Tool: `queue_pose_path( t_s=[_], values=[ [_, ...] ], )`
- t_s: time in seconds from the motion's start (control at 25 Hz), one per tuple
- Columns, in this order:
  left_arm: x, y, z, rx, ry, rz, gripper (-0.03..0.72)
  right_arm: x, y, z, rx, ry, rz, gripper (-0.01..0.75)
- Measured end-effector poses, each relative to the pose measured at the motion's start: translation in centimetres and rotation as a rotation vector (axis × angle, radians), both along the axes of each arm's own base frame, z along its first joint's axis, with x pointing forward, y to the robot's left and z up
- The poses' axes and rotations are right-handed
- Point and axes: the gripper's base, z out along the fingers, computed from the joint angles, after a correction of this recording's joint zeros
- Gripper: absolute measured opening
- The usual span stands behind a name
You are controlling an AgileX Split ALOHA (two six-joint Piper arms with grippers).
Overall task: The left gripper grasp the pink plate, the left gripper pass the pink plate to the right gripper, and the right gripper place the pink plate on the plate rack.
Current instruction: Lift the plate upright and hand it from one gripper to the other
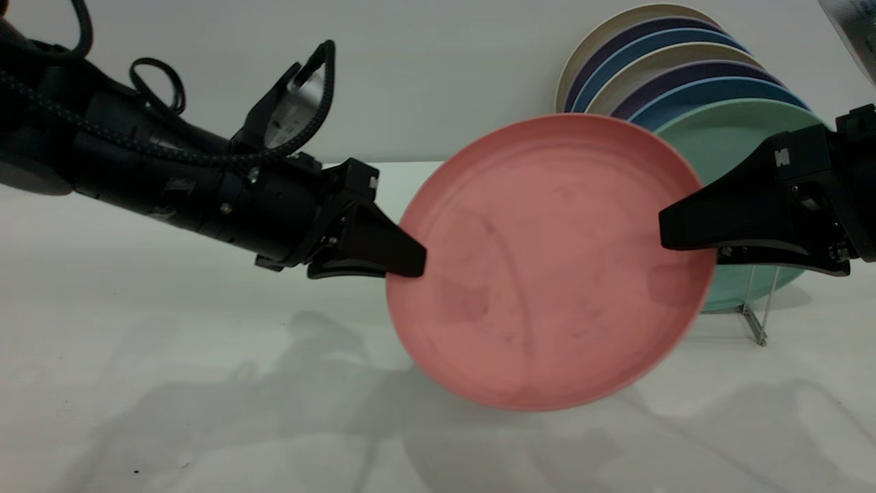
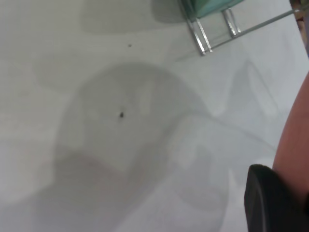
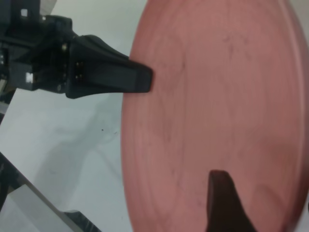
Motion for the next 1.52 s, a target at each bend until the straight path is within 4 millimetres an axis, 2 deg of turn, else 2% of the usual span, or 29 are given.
queue_pose_path(
  t_s=[0.12, 0.48, 0.88, 1.04, 1.16, 1.4, 1.48, 1.52],
  values=[
    [-0.1, -0.4, 0.2, -0.029, 0.006, -0.006, 0.019, 0.0, 0.0, 0.0, 0.001, 0.000, -0.001, 0.407],
    [-0.3, -0.8, 0.7, -0.088, 0.012, -0.037, 0.021, 0.0, 0.0, 0.0, 0.002, 0.001, -0.002, 0.232],
    [-0.5, -1.1, 1.1, -0.134, 0.011, -0.070, 0.028, 0.0, 0.0, 0.1, 0.014, 0.011, -0.008, 0.212],
    [-0.6, -1.1, 1.3, -0.157, 0.012, -0.081, 0.036, 0.1, 0.0, 0.1, 0.021, 0.024, -0.023, 0.116],
    [-0.6, -1.1, 1.4, -0.172, 0.012, -0.080, 0.042, 0.1, 0.0, 0.1, 0.025, 0.026, -0.030, 0.110],
    [-0.1, 0.7, 1.5, -0.183, 0.010, -0.083, 0.065, 0.1, 0.2, 0.2, 0.029, 0.015, -0.008, 0.107],
    [0.3, 2.2, 1.4, -0.154, 0.006, -0.060, 0.093, 0.2, 0.1, 0.1, -0.004, 0.009, -0.010, 0.106],
    [1.1, 3.7, 1.1, -0.097, 0.000, 0.012, 0.109, 0.1, 0.0, -0.1, -0.039, 0.000, 0.006, 0.106]
  ],
)
